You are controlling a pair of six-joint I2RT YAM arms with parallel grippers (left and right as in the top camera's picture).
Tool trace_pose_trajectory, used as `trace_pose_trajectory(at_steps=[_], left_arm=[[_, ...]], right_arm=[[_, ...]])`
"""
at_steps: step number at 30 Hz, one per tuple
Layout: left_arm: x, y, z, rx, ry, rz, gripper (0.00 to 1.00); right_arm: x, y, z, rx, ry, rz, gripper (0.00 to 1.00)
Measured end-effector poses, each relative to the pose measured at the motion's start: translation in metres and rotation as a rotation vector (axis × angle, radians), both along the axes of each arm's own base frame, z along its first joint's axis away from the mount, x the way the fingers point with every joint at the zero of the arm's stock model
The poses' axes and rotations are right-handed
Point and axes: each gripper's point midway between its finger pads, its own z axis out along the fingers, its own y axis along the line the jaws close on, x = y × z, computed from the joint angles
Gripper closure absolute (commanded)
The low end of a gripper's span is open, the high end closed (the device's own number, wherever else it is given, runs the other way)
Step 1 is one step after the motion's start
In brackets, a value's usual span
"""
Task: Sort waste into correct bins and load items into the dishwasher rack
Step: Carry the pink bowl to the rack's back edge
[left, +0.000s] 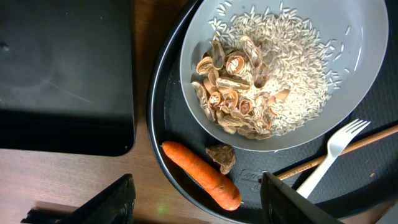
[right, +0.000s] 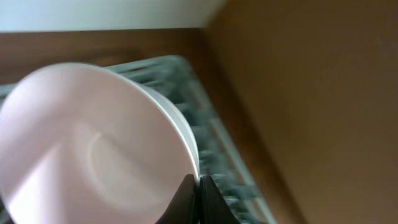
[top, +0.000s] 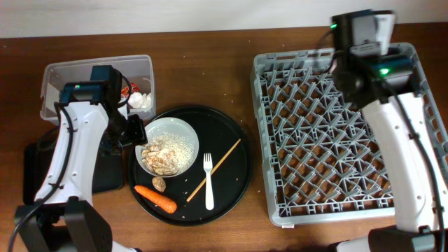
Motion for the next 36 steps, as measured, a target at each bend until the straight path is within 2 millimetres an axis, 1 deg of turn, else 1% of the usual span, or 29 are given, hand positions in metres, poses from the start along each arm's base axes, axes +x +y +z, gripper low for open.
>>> trace_pose_trajectory(at_steps=[2, 3, 5, 7, 8, 10, 11, 12, 14, 17, 19, 21, 22, 23, 24, 25, 29, 32, 33, 35, 36], left_arm=[[0.000, 0.000, 0.000, 0.000, 0.000, 0.000, 0.36], [0.000, 0.000, 0.000, 0.000, 0.000, 0.000, 0.36], [0.000, 0.000, 0.000, 0.000, 0.000, 0.000, 0.36], [0.000, 0.000, 0.000, 0.000, 0.000, 0.000, 0.36], [0.000, 0.000, 0.000, 0.000, 0.000, 0.000, 0.36], [0.000, 0.000, 0.000, 0.000, 0.000, 0.000, 0.36], [0.000, 0.000, 0.000, 0.000, 0.001, 0.000, 0.36], [0.000, 0.000, 0.000, 0.000, 0.001, 0.000, 0.36], [0.000, 0.000, 0.000, 0.000, 0.000, 0.000, 0.36], [0.000, 0.000, 0.000, 0.000, 0.000, 0.000, 0.36], [0.000, 0.000, 0.000, 0.000, 0.000, 0.000, 0.36], [0.000, 0.000, 0.000, 0.000, 0.000, 0.000, 0.36], [0.000, 0.000, 0.000, 0.000, 0.000, 0.000, 0.36], [0.000, 0.000, 0.000, 0.000, 0.000, 0.000, 0.36], [0.000, 0.000, 0.000, 0.000, 0.000, 0.000, 0.36], [0.000, 0.000, 0.000, -0.001, 0.000, 0.000, 0.36], [0.001, 0.000, 0.000, -0.001, -0.003, 0.000, 0.36], [0.001, 0.000, 0.000, -0.001, -0.003, 0.000, 0.36], [0.002, 0.000, 0.000, 0.000, -0.009, 0.000, 0.36], [0.005, 0.000, 0.000, 0.000, -0.021, 0.000, 0.36], [0.006, 0.000, 0.000, 0.000, -0.026, 0.000, 0.36]], right_arm=[[-0.011, -0.040, 0.005, -0.063, -0.037, -0.163, 0.96], [-0.015, -0.055, 0.006, -0.092, -0.055, -0.232, 0.96], [-0.014, -0.079, 0.000, -0.128, -0.080, -0.330, 0.96], [-0.006, -0.100, -0.016, -0.152, -0.075, -0.399, 0.96], [-0.001, -0.108, -0.025, -0.158, -0.065, -0.420, 0.96], [0.009, -0.117, -0.044, -0.167, -0.039, -0.444, 0.96], [0.017, -0.121, -0.058, -0.174, -0.021, -0.452, 0.96], [0.022, -0.122, -0.066, -0.176, -0.012, -0.453, 0.96], [0.032, -0.123, -0.089, -0.180, 0.030, -0.449, 0.96], [0.042, -0.122, -0.119, -0.169, 0.095, -0.434, 0.96], [0.047, -0.118, -0.133, -0.123, 0.120, -0.399, 0.96], [0.051, -0.115, -0.138, -0.094, 0.138, -0.367, 0.96], [0.055, -0.114, -0.138, -0.089, 0.141, -0.343, 0.96], [0.065, -0.110, -0.142, -0.075, 0.164, -0.279, 0.96], [0.076, -0.104, -0.148, -0.052, 0.215, -0.177, 0.96], [0.079, -0.102, -0.149, -0.055, 0.240, -0.138, 0.96], [0.077, -0.103, -0.147, -0.082, 0.274, -0.130, 0.96], [0.070, -0.095, -0.149, -0.097, 0.307, -0.138, 0.96], [0.068, -0.081, -0.146, -0.129, 0.320, -0.140, 0.96], [0.069, -0.063, -0.146, -0.149, 0.335, -0.113, 0.96], [0.069, -0.041, -0.145, -0.181, 0.350, -0.082, 0.96]])
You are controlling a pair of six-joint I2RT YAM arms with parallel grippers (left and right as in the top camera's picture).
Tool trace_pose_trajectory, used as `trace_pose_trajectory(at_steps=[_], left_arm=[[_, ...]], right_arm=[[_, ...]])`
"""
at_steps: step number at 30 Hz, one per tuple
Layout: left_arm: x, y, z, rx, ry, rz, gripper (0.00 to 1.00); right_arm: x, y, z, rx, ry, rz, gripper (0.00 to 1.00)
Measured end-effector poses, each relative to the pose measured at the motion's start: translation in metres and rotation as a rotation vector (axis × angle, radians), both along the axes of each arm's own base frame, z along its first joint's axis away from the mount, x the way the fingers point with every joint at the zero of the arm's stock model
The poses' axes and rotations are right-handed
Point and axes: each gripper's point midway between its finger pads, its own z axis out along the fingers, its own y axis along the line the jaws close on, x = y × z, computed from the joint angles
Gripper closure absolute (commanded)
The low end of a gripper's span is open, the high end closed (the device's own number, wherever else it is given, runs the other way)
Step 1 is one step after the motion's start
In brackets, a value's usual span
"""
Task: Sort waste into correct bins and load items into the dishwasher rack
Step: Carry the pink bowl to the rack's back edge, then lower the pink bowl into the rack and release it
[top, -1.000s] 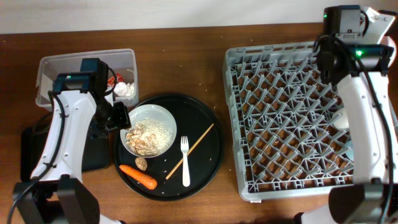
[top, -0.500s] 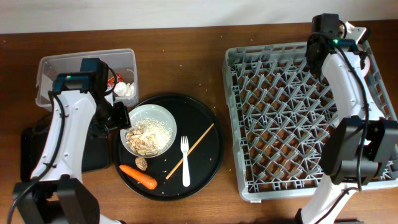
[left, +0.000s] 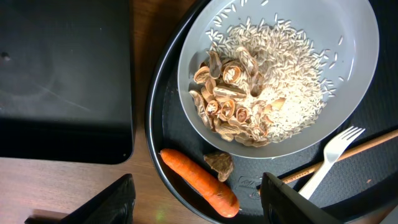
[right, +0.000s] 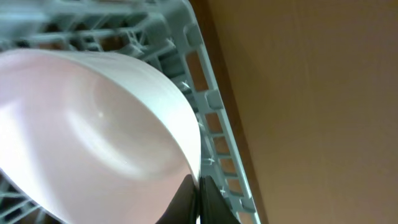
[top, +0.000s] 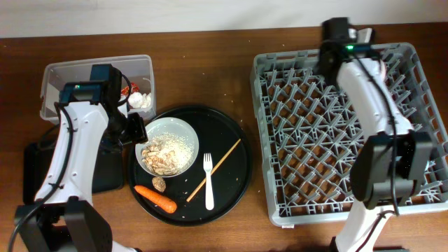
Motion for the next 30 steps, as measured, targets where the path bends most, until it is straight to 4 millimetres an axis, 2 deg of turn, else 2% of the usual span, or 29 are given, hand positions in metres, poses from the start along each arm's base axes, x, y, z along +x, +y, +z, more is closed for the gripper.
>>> trace_pose_trajectory(at_steps=[1, 3, 8, 11, 13, 15, 20, 23, 24, 25, 28, 30], left_arm=[[0.000, 0.000, 0.000, 0.000, 0.000, 0.000, 0.35], [0.000, 0.000, 0.000, 0.000, 0.000, 0.000, 0.35], [0.001, 0.000, 0.000, 0.000, -0.005, 0.000, 0.35], [0.003, 0.000, 0.000, 0.001, -0.012, 0.000, 0.35], [0.003, 0.000, 0.000, 0.000, -0.012, 0.000, 0.35], [0.003, 0.000, 0.000, 0.000, -0.012, 0.000, 0.35], [0.003, 0.000, 0.000, 0.000, -0.012, 0.000, 0.35], [0.003, 0.000, 0.000, 0.000, -0.014, 0.000, 0.35], [0.003, 0.000, 0.000, 0.000, -0.014, 0.000, 0.35], [0.004, 0.000, 0.000, 0.000, -0.015, 0.000, 0.35], [0.004, 0.000, 0.000, 0.000, -0.016, 0.000, 0.35], [0.004, 0.000, 0.000, 0.000, -0.015, 0.000, 0.35]], right_arm=[[-0.001, 0.011, 0.000, -0.006, 0.007, 0.014, 0.96], [-0.004, 0.019, -0.001, -0.018, 0.016, 0.019, 0.96], [-0.023, 0.016, -0.009, -0.054, 0.029, -0.044, 0.96], [-0.023, 0.027, -0.009, -0.053, 0.020, -0.033, 0.96], [-0.023, 0.043, -0.013, -0.041, 0.038, 0.004, 0.96], [-0.025, 0.051, -0.015, -0.035, 0.056, 0.020, 0.96], [-0.032, 0.062, -0.017, -0.030, 0.107, 0.049, 0.95], [-0.046, 0.066, -0.025, 0.004, 0.183, 0.052, 0.94], [-0.055, 0.071, -0.032, 0.045, 0.239, 0.057, 0.81], [-0.064, 0.077, -0.040, 0.094, 0.288, 0.062, 0.76], [-0.086, 0.097, -0.064, 0.267, 0.404, 0.064, 0.62], [-0.100, 0.111, -0.074, 0.362, 0.465, 0.060, 0.61]])
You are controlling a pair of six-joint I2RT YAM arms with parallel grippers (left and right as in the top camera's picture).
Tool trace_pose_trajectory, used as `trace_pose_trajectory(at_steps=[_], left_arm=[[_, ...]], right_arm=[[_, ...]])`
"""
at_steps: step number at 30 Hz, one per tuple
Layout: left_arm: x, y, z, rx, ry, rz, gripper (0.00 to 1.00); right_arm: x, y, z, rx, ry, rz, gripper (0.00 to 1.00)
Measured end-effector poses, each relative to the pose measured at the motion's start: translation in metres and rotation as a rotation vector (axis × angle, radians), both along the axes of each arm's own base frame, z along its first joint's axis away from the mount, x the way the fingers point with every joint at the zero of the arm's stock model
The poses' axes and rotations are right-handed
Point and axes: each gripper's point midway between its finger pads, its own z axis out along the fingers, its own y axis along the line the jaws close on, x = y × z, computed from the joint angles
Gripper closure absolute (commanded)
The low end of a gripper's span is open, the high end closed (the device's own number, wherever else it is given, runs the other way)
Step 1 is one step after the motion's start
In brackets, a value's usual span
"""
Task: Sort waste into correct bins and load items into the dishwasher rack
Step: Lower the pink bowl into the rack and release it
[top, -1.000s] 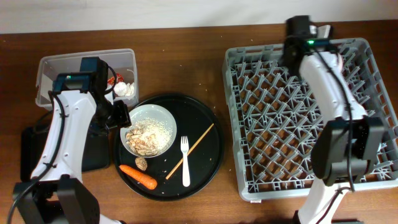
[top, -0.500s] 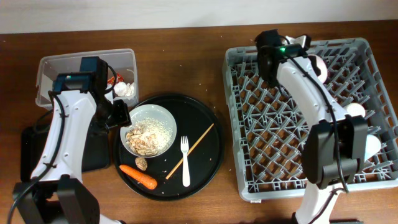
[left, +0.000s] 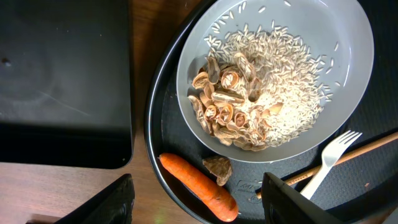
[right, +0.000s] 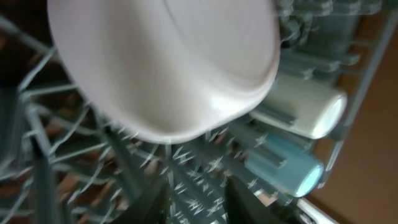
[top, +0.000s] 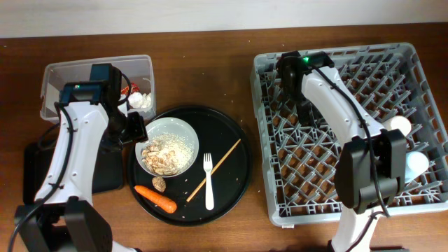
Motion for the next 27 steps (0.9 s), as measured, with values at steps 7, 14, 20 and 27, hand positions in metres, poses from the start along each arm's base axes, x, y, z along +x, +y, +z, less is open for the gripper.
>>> trace_pose_trajectory(at_steps=[7, 14, 20, 27], left_arm=[[0.000, 0.000, 0.000, 0.000, 0.001, 0.000, 0.35], [0.000, -0.005, 0.000, -0.027, 0.000, -0.001, 0.35], [-0.001, -0.039, 0.000, -0.062, -0.002, -0.094, 0.35], [0.015, -0.130, -0.011, -0.128, -0.129, -0.221, 0.35]], right_arm=[[-0.011, 0.012, 0.031, 0.129, -0.120, -0.074, 0.28], [-0.039, 0.057, 0.091, 0.742, -0.181, 0.051, 0.20], [-0.057, 0.142, 0.101, 0.983, -0.077, 0.341, 0.20], [-0.064, 0.137, 0.095, 0.894, -0.061, 0.249, 0.20]])
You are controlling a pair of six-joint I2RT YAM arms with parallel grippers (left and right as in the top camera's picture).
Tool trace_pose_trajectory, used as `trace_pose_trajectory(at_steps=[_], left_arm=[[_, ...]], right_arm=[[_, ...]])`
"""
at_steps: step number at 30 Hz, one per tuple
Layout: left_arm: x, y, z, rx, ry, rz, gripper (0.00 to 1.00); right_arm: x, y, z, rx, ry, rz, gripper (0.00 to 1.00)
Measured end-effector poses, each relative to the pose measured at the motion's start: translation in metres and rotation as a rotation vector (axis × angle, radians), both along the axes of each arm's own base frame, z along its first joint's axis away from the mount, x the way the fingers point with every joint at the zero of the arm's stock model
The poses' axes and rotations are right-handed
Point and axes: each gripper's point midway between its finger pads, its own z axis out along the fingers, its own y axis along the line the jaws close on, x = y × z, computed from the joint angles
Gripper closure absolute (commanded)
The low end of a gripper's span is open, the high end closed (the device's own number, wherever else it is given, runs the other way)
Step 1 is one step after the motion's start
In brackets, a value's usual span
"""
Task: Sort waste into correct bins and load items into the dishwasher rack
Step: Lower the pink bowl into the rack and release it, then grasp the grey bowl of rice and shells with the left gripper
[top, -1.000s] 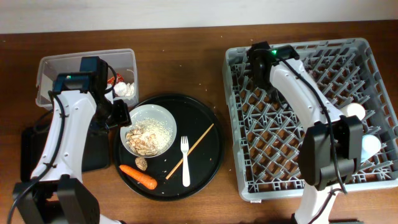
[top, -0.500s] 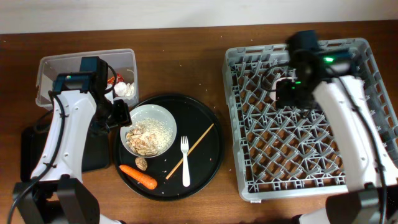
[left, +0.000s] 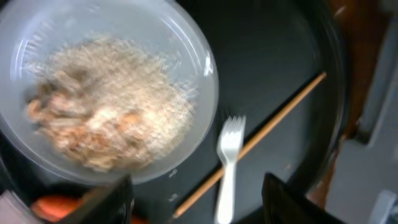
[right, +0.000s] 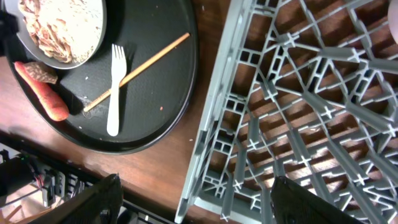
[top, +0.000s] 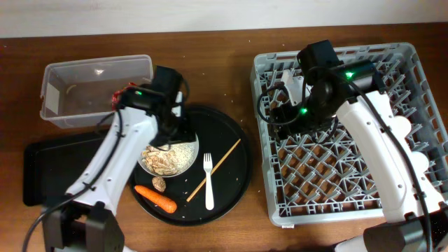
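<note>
A grey bowl of rice and nut shells sits on the round black tray. On the tray too are a carrot, a white fork and a wooden chopstick. My left gripper hangs open above the tray, over the fork and chopstick, just right of the bowl. My right gripper is open and empty above the left edge of the grey dishwasher rack. It looks down on the fork and carrot.
A clear plastic bin stands at the far left, with a flat black bin nearer, left of the tray. In the rack, two pale cups lie at the right side and a white piece stands at the far left.
My left gripper has moved from the left of the grey bowl to its right side, over the fork and chopstick. My right gripper has left the white bowl and now hangs over the rack's left edge.
My right gripper was shut on a white bowl's rim above the rack's far edge, then held it low against the rack. Then its fingers stood apart with the bowl lying in the rack by the cups. My left gripper stayed open beside the grey bowl until now.
</note>
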Motion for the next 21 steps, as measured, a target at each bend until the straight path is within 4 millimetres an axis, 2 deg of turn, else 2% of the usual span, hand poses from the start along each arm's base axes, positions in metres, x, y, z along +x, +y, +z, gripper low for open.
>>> trace_pose_trajectory(at_steps=[3, 6, 7, 11, 14, 19, 21], left_arm=[[0.007, -0.031, -0.019, -0.032, -0.024, 0.026, 0.36], [0.020, -0.046, -0.039, -0.045, -0.031, 0.035, 0.36], [0.022, -0.050, -0.053, -0.037, -0.010, 0.038, 0.36], [0.028, -0.053, -0.089, -0.019, 0.036, 0.051, 0.36], [0.030, -0.053, -0.108, -0.006, 0.062, 0.054, 0.36], [0.031, -0.053, -0.111, -0.003, 0.060, 0.054, 0.36], [0.031, -0.049, -0.115, 0.018, 0.064, 0.058, 0.41]], right_arm=[[-0.004, -0.002, -0.001, -0.010, 0.016, -0.005, 0.20], [-0.006, -0.003, -0.001, -0.014, 0.026, -0.005, 0.20], [-0.006, -0.003, -0.001, -0.014, 0.027, -0.005, 0.20], [-0.007, -0.004, -0.002, -0.018, 0.032, -0.008, 0.20], [-0.008, -0.004, -0.002, -0.019, 0.033, -0.008, 0.20], [-0.008, -0.004, -0.002, -0.021, 0.033, -0.009, 0.20], [-0.008, -0.005, -0.002, -0.022, 0.037, -0.009, 0.20]])
